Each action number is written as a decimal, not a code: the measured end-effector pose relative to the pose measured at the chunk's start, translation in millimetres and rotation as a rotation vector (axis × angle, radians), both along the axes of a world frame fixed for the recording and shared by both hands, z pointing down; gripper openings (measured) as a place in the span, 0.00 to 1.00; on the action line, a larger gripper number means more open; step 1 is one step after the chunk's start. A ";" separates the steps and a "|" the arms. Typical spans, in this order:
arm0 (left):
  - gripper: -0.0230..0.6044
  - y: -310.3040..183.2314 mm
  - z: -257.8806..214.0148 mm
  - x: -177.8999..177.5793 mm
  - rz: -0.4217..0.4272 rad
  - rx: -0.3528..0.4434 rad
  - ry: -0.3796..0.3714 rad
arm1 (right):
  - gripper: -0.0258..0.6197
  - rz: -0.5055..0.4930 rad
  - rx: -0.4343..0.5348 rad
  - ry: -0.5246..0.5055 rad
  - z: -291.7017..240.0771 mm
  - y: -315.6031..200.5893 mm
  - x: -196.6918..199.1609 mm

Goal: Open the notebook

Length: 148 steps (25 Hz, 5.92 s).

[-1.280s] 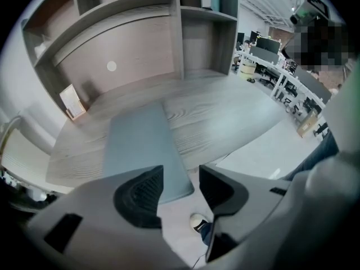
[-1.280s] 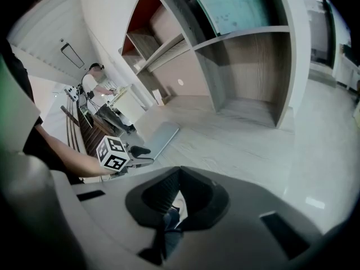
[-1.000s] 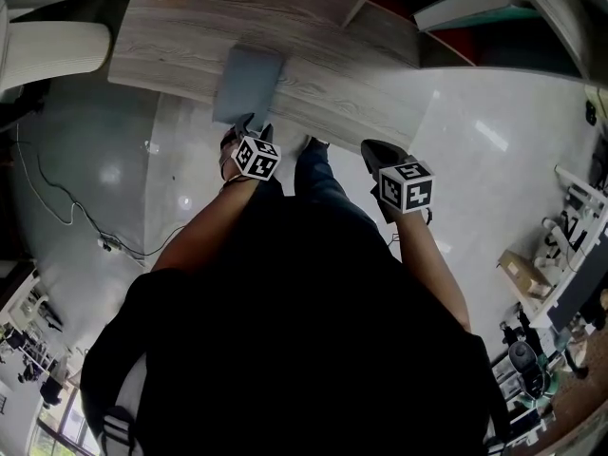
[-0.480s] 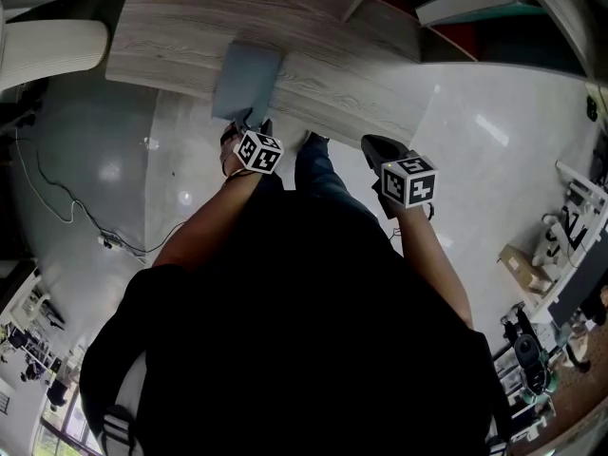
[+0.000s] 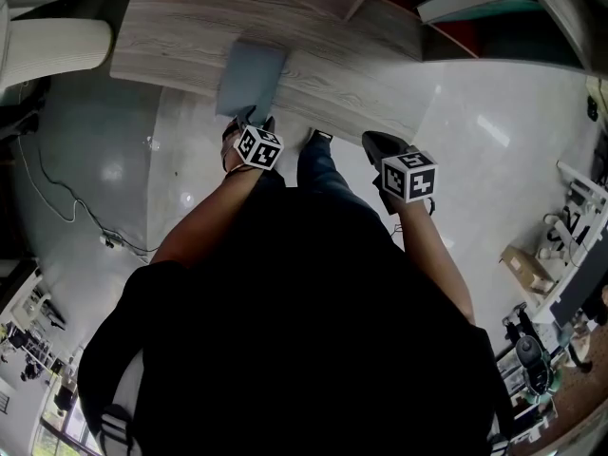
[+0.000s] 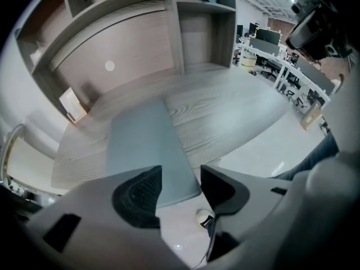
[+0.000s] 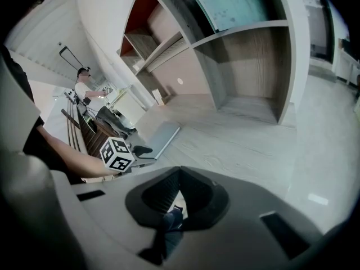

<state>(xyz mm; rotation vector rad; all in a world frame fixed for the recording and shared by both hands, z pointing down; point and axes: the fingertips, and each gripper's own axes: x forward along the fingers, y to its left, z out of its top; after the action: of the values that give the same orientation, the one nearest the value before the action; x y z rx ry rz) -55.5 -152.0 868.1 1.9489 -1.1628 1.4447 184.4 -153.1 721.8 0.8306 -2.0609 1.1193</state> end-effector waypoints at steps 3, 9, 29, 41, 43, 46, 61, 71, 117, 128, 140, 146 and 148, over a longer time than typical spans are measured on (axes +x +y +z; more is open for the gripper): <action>0.36 1.2 -3.5 0.2 0.001 -0.009 0.021 | 0.04 0.000 0.004 0.000 -1.7 1.5 -2.8; 0.30 2.5 -11.4 1.0 0.011 -0.009 0.043 | 0.04 0.002 0.015 0.003 -4.9 2.6 -5.9; 0.13 7.0 -38.3 -6.2 0.058 0.001 0.109 | 0.04 0.012 0.044 0.006 -16.8 16.6 -25.7; 0.09 5.2 -55.8 -14.6 0.087 0.013 0.128 | 0.04 0.020 0.070 0.009 -25.3 21.7 -34.4; 0.09 5.0 -58.8 -16.6 0.091 0.015 0.133 | 0.04 0.022 0.072 0.010 -26.9 23.4 -36.6; 0.08 4.6 -62.2 -19.1 0.095 0.016 0.138 | 0.04 0.025 0.076 0.008 -28.0 26.4 -39.6; 0.07 1.5 -82.8 -32.8 0.126 0.022 0.174 | 0.04 0.041 0.101 0.029 -36.0 35.8 -48.1; 0.07 -0.8 -100.1 -53.8 0.131 0.045 0.181 | 0.04 0.050 0.108 0.043 -36.8 48.0 -57.9; 0.08 -30.1 -121.1 -184.4 -0.041 0.126 0.117 | 0.04 0.162 0.094 0.084 -29.9 81.5 -59.3; 0.09 -31.7 -115.4 -210.2 -0.111 0.129 0.113 | 0.04 0.160 0.090 0.093 -28.4 82.5 -56.7; 0.09 -29.1 -121.1 -212.7 -0.122 0.155 0.125 | 0.04 0.155 0.095 0.102 -31.6 84.9 -52.0; 0.09 -29.5 -122.1 -214.1 -0.124 0.160 0.129 | 0.04 0.153 0.094 0.106 -33.4 86.2 -54.2; 0.09 -29.2 -122.2 -214.8 -0.127 0.158 0.130 | 0.04 0.155 0.094 0.109 -35.6 86.1 -54.9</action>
<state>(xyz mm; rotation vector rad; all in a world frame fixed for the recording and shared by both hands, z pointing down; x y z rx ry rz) -270.4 -181.2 745.8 2.0008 -1.3494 1.1751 129.5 -66.9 686.2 1.0898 -1.9981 1.0400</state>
